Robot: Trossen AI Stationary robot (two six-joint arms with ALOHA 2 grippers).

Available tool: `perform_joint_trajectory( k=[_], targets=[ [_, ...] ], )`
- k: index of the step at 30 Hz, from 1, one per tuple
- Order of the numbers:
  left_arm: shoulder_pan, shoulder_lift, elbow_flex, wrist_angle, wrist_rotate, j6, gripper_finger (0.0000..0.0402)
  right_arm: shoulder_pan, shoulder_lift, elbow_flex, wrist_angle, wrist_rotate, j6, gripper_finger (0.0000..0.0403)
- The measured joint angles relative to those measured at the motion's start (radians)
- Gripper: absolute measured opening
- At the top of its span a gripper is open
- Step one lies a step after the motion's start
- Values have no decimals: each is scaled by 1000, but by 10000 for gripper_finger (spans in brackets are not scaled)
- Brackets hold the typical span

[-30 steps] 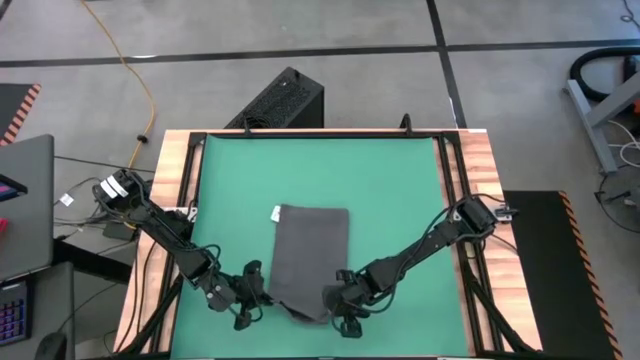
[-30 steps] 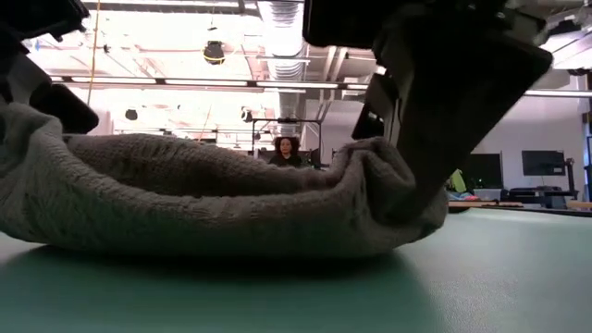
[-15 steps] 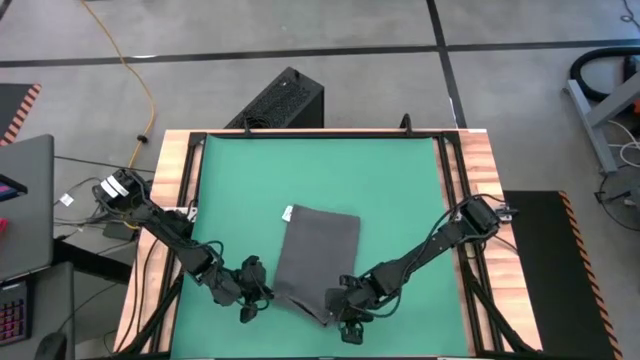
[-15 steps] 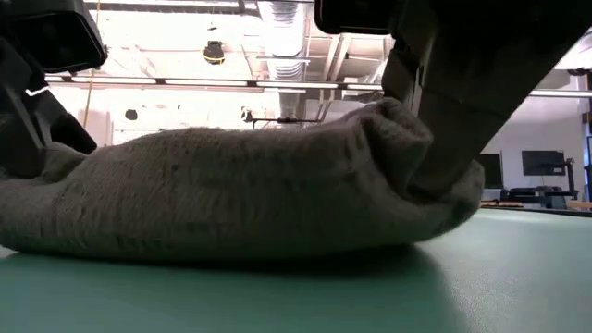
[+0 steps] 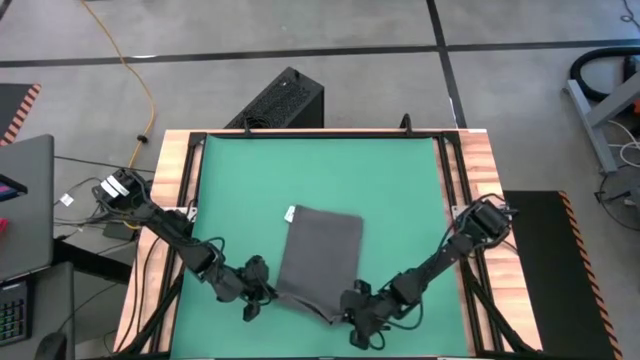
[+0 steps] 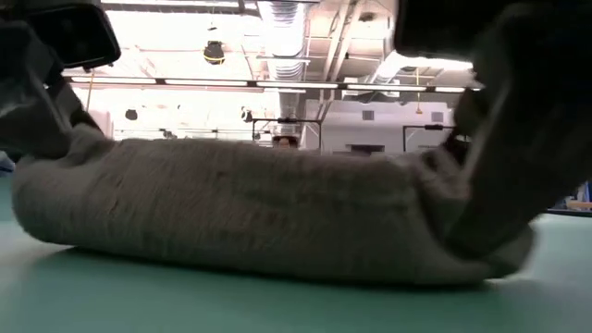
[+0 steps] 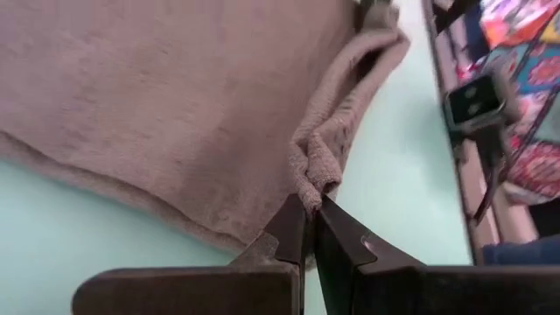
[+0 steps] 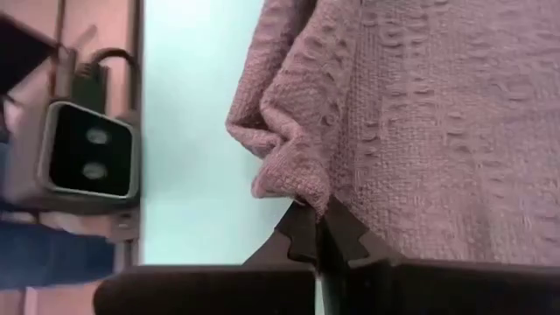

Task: Roll towel
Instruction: Roll the gray towel

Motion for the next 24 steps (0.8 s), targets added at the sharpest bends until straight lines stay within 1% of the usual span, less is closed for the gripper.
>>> perform_joint_trajectory(
  k=[4, 7, 9, 14, 20, 24],
  targets=[
    [20, 0, 0, 48, 9, -11, 0, 30, 0, -38, 68, 44, 118, 9],
    [34, 0, 0, 46, 19, -10, 0, 39, 0, -56, 97, 83, 200, 9],
    [46, 0, 0, 45, 36, -10, 0, 45, -2, -56, 96, 106, 235, 9],
    [64, 0, 0, 29, 62, 2, 0, 58, -3, -56, 96, 125, 335, 9],
    [79, 0, 0, -25, 61, 5, 0, 102, -23, -55, 86, 237, 430, 9],
    [88, 0, 0, -13, 60, 21, 0, 126, -38, -55, 11, 285, 506, 9]
  ],
)
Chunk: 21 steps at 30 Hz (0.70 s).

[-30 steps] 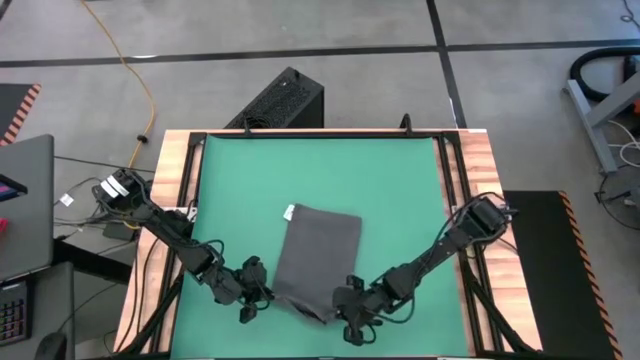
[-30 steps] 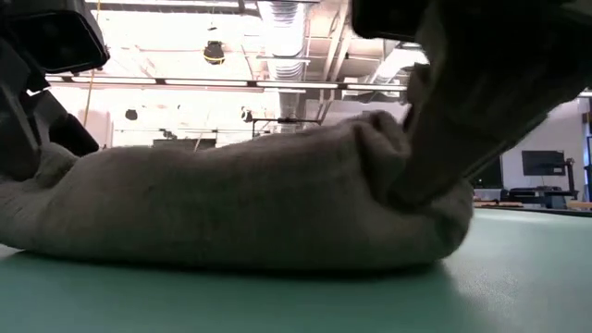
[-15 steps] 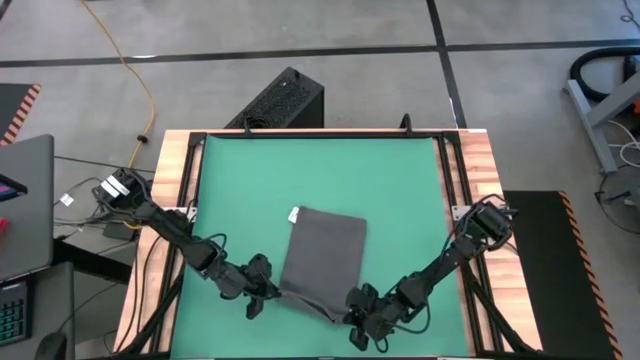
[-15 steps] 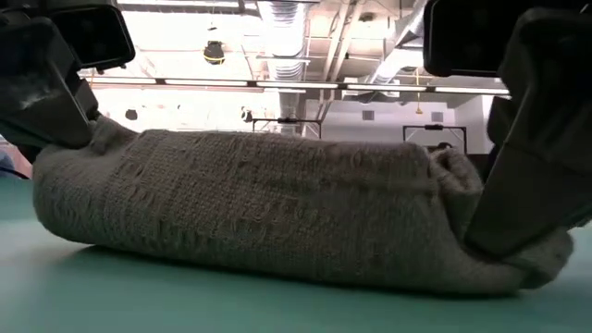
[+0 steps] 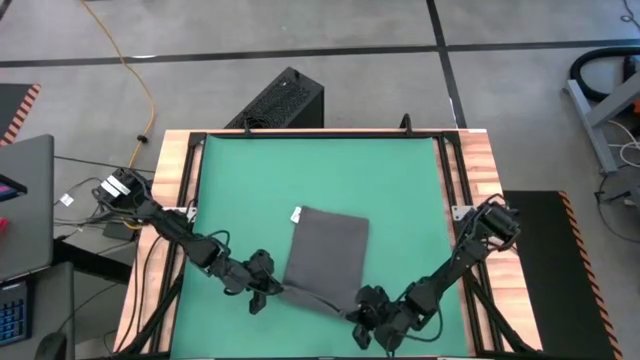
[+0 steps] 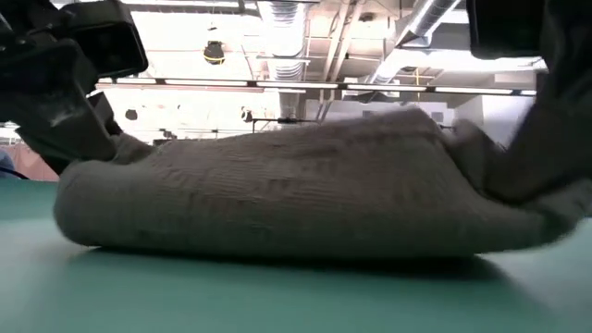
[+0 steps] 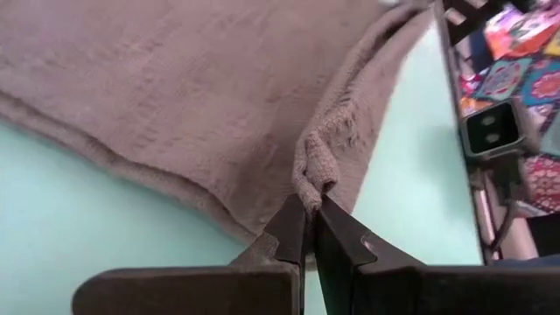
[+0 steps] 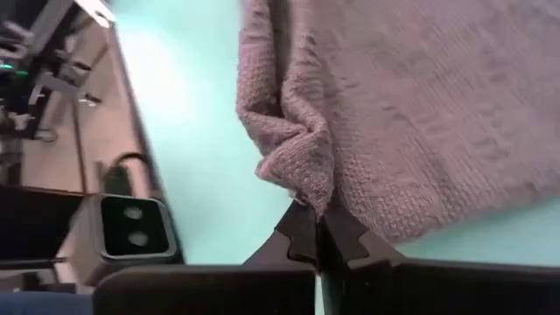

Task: Roll towel
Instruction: Roll the gray towel

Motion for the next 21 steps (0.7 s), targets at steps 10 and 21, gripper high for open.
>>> perform_joint_trajectory(
  k=[10, 21],
  targets=[
    [8, 26, 0, 0, -3, 15, 0, -16, -3, 0, -76, 18, 92, 9],
    [59, 182, 0, 99, 33, -63, 0, -19, -5, -1, -160, -34, 262, 9]
  ],
)
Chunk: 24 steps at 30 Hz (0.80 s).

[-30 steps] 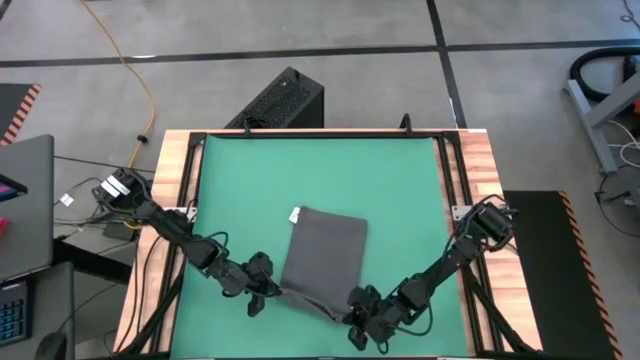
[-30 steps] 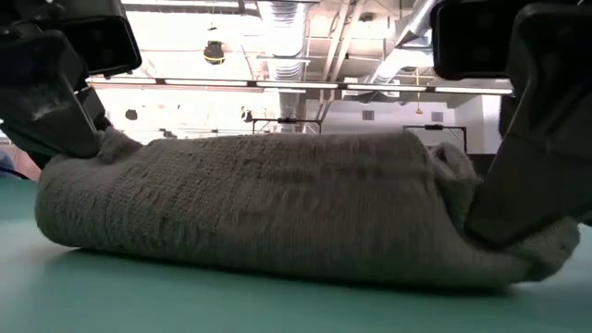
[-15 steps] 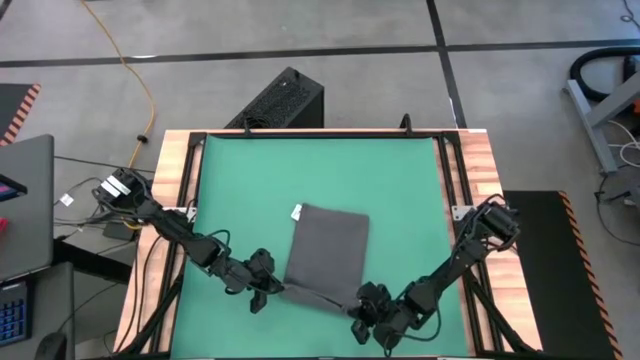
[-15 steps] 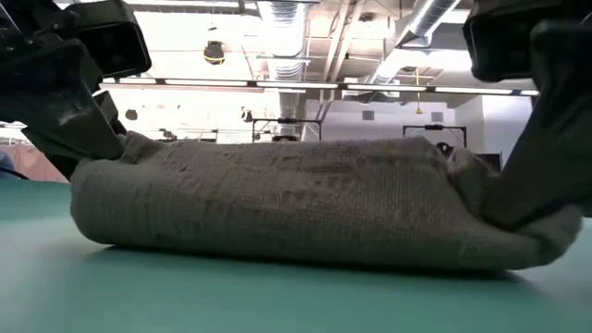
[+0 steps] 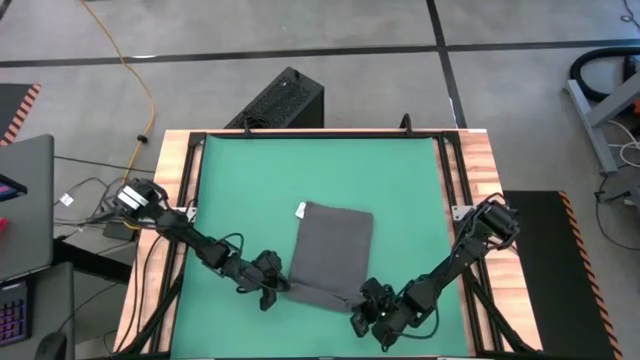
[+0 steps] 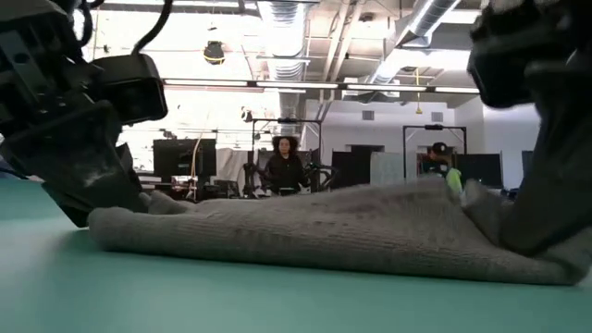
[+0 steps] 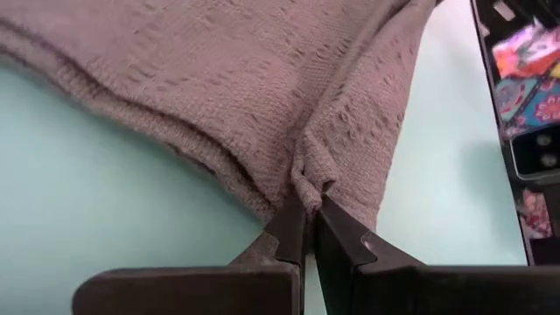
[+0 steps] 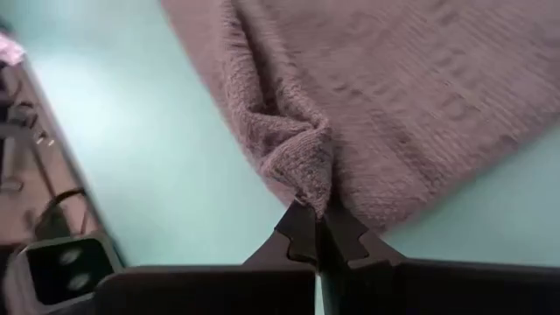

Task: Roll towel
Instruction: Roll the gray towel

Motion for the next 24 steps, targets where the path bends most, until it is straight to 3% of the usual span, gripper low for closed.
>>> perform_joint_trajectory(
  k=[7, 15, 24],
  targets=[
    [18, 0, 2, -16, 24, -4, 0, -1, -2, 2, -79, 0, 126, 13],
    [55, -2, 1, -28, 57, 14, 0, 3, -13, 2, -115, -3, 141, 81],
    [60, -2, 0, -49, 64, 30, 0, 48, -140, -1, -324, 81, 168, 112]
  ],
)
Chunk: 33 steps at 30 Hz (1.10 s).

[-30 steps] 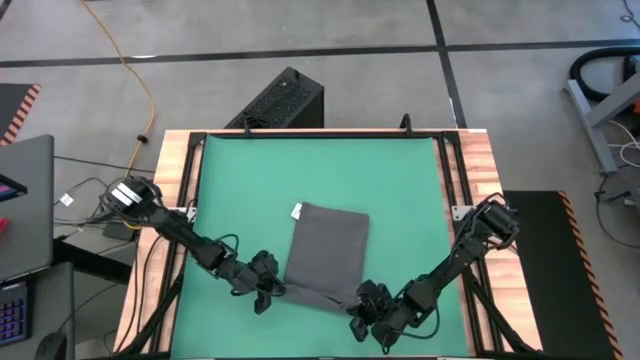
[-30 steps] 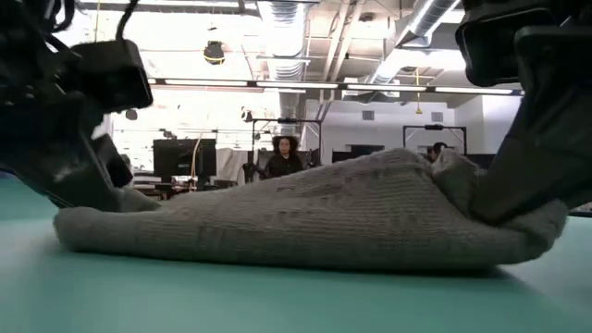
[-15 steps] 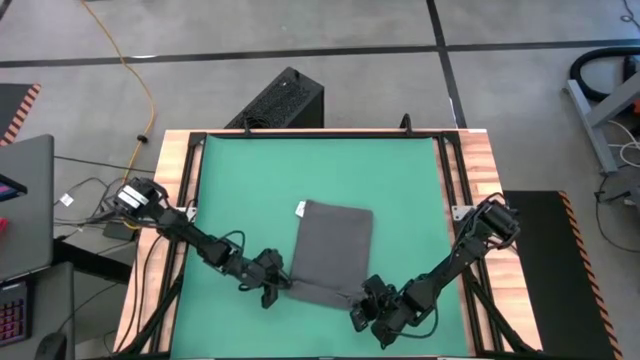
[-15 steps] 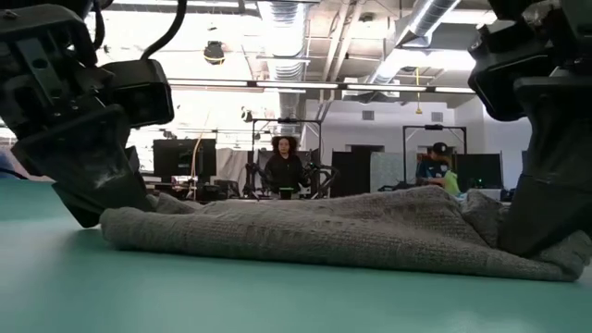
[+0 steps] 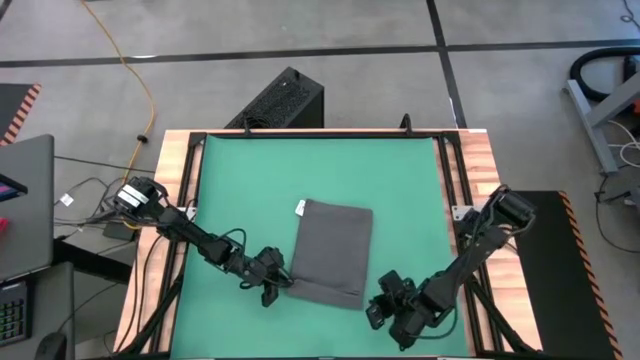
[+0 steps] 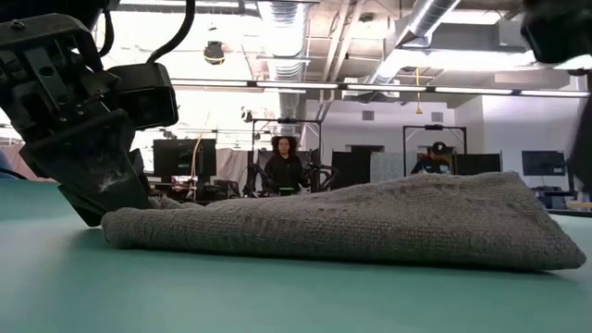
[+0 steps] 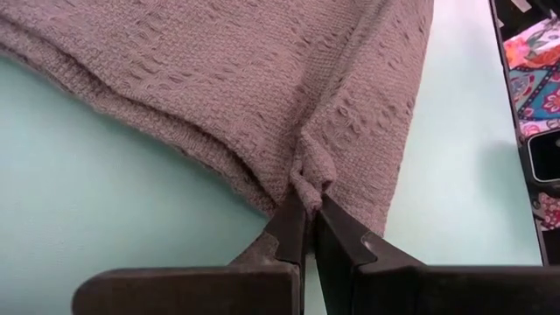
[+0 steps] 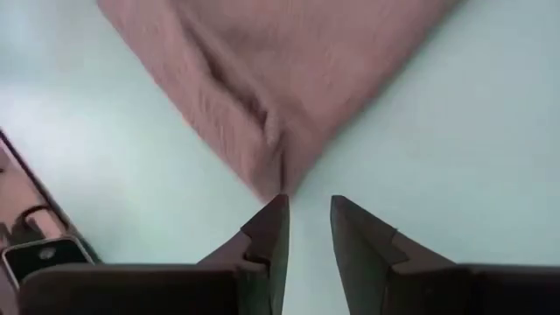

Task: Roll towel
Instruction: Roll the gray towel

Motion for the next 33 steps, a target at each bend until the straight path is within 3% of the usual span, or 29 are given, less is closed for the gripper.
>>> perform_joint_trajectory(
  k=[2, 5, 7, 10, 14, 21, 33],
  targets=[
    [0, 0, 0, 0, 1, 4, 0, 17, -29, -1, -5, 85, -84, 113],
    [0, 0, 0, 0, 2, 4, 0, 27, -72, 0, 127, 178, -407, 113],
    [0, 0, 0, 0, 6, -1, 0, 10, -84, 1, 243, 161, -623, 113],
    [0, 1, 0, 1, 6, 0, 0, -46, -81, 2, 336, 111, -734, 107],
    [0, 1, 0, 2, 6, 0, 0, -115, -53, 1, 337, 71, -778, 76],
    [2, 2, 0, 5, 6, -4, 0, -112, -28, 1, 359, 80, -824, 13],
    [2, 2, 0, 8, 6, -12, 0, -75, 73, 1, 359, 96, -689, 14]
  ],
)
